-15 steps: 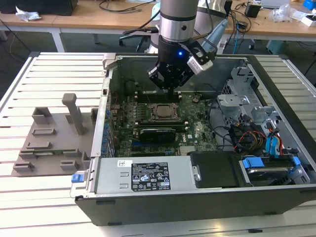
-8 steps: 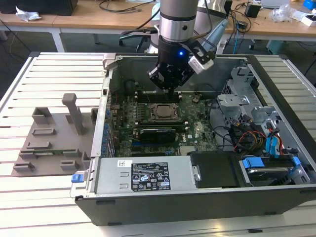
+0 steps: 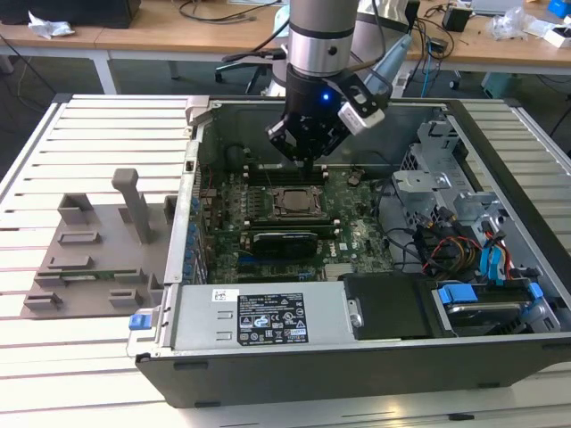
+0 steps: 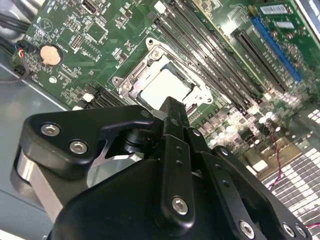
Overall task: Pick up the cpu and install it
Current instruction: 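Install the first cpu locking lever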
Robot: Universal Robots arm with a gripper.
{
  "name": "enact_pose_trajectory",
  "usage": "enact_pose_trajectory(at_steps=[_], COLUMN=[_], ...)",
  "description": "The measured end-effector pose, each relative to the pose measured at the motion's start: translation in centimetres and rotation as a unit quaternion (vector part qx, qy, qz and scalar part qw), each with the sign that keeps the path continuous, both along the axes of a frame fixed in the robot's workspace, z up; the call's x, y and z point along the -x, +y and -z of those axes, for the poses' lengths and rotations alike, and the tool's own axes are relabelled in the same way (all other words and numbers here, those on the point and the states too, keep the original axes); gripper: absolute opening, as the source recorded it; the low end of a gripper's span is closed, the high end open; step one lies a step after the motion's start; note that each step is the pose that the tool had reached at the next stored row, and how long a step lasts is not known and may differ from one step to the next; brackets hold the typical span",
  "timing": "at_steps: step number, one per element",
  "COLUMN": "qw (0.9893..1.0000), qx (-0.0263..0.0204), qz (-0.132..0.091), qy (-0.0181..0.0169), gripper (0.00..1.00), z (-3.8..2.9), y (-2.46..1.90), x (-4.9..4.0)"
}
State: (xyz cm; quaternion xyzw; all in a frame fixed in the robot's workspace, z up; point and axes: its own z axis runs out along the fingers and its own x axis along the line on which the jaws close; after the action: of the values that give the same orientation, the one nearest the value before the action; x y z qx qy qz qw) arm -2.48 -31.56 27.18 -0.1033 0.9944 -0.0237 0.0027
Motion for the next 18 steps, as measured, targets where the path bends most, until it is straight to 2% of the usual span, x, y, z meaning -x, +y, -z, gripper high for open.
enact_pose_trajectory(at_steps=[3,8,11,18], qw=[0.9996,0.9994,0.9994,0.9994], qx=[-0.0008,-0.0012,-0.0011,-0.0011], qz=[0.029,0.034,0.034,0.034], qy=[0.0001,0.0,-0.0003,-0.0005], gripper=[0.11,0.11,0.11,0.11], z=[0.02,0.04,0.03,0.03], y=[-0.01,0.0,0.0,0.0], x=[0.0,0.13,1.29,3.03])
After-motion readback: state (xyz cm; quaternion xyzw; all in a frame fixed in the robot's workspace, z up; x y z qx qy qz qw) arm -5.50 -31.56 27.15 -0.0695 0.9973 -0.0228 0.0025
